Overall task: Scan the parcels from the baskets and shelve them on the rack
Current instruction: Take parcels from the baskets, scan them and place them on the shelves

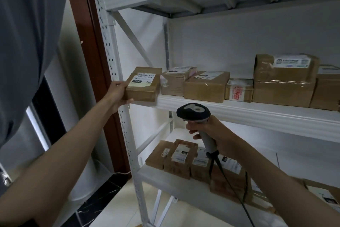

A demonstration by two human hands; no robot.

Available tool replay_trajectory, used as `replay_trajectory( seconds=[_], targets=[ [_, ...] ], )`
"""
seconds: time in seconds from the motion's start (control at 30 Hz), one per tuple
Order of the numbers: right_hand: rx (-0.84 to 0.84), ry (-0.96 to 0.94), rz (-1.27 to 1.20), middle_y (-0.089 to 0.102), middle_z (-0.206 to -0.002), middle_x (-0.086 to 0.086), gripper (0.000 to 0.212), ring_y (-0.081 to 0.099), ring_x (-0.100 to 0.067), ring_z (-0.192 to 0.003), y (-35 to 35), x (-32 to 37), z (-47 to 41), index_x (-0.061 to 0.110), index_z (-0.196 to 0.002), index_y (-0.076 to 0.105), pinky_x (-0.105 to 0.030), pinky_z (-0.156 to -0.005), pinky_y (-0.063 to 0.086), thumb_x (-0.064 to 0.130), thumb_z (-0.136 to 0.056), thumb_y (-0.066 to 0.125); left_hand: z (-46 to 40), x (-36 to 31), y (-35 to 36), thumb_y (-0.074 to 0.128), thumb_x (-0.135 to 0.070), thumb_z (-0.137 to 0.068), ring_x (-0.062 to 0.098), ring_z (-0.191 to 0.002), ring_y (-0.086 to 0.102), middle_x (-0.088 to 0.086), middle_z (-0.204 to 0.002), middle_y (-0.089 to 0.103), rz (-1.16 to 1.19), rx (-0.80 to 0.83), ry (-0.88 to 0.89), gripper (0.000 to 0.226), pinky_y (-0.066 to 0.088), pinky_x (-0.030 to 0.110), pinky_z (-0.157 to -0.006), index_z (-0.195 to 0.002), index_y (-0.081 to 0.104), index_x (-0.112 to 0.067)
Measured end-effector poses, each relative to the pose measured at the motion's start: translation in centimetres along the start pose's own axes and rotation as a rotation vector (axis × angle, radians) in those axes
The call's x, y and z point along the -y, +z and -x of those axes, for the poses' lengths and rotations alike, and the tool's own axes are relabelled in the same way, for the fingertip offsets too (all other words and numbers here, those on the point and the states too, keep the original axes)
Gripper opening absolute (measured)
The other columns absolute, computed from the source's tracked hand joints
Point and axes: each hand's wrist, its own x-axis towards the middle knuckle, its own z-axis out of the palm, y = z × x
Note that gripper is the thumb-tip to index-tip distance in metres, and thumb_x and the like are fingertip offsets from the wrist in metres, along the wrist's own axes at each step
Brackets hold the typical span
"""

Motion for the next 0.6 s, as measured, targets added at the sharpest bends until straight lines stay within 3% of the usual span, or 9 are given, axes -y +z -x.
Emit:
replay_trajectory(
  seconds=[0.1, 0.23, 0.37, 0.47, 0.6],
  targets=[
    [0.006, -0.006, -0.001, 0.076, -0.089, -0.008, 0.025, 0.071, -0.015, -0.074, -0.4, -0.1, -0.2, 0.016, -0.105, 0.074, -0.026, -0.063, 0.058, 0.002, -0.084, 0.078, -2.3, -0.5, 0.7, 0.052, -0.032, -0.105, 0.028, -0.123, 0.057, 0.013, -0.141, 0.052, -0.005, 0.042, -0.028, 0.043, 0.062, 0.028, -0.060, -0.139, 0.051, -0.006],
    [0.002, -0.014, 0.029, 0.077, -0.095, -0.010, 0.027, 0.071, -0.015, -0.076, -0.6, 0.0, -0.4, 0.017, -0.107, 0.074, -0.025, -0.064, 0.058, 0.004, -0.084, 0.079, -4.7, -0.3, 1.4, 0.066, -0.032, -0.097, 0.022, -0.107, 0.064, 0.012, -0.134, 0.057, 0.040, 0.052, -0.075, 0.045, 0.061, 0.029, -0.069, -0.132, 0.059, -0.005],
    [-0.017, -0.018, 0.040, 0.077, -0.090, -0.005, 0.026, 0.072, -0.015, -0.077, -0.7, 0.0, -0.5, 0.018, -0.107, 0.074, -0.027, -0.066, 0.060, 0.006, -0.085, 0.079, -6.7, 0.5, 2.2, 0.076, -0.024, -0.090, 0.021, -0.091, 0.066, 0.015, -0.138, 0.054, 0.020, -0.043, -0.015, 0.058, 0.063, 0.029, -0.072, -0.137, 0.050, -0.002],
    [-0.029, -0.020, 0.043, 0.077, -0.094, -0.008, 0.028, 0.071, -0.017, -0.079, -0.8, 0.0, -0.2, 0.017, -0.109, 0.072, -0.028, -0.068, 0.060, 0.005, -0.085, 0.078, -7.3, 0.7, 2.7, 0.077, -0.028, -0.089, 0.023, -0.103, 0.057, 0.016, -0.143, 0.047, -0.049, -0.119, 0.047, 0.072, 0.055, 0.036, -0.096, -0.145, 0.037, -0.006],
    [-0.045, -0.028, 0.018, 0.074, -0.100, -0.015, 0.028, 0.069, -0.019, -0.080, -0.9, 0.5, 0.5, 0.015, -0.110, 0.072, -0.029, -0.068, 0.059, 0.003, -0.085, 0.077, -7.0, 0.7, 3.1, 0.073, -0.034, -0.092, 0.027, -0.122, 0.049, 0.015, -0.149, 0.042, -0.094, -0.096, 0.048, 0.078, 0.044, 0.038, -0.107, -0.152, 0.028, -0.014]
  ],
)
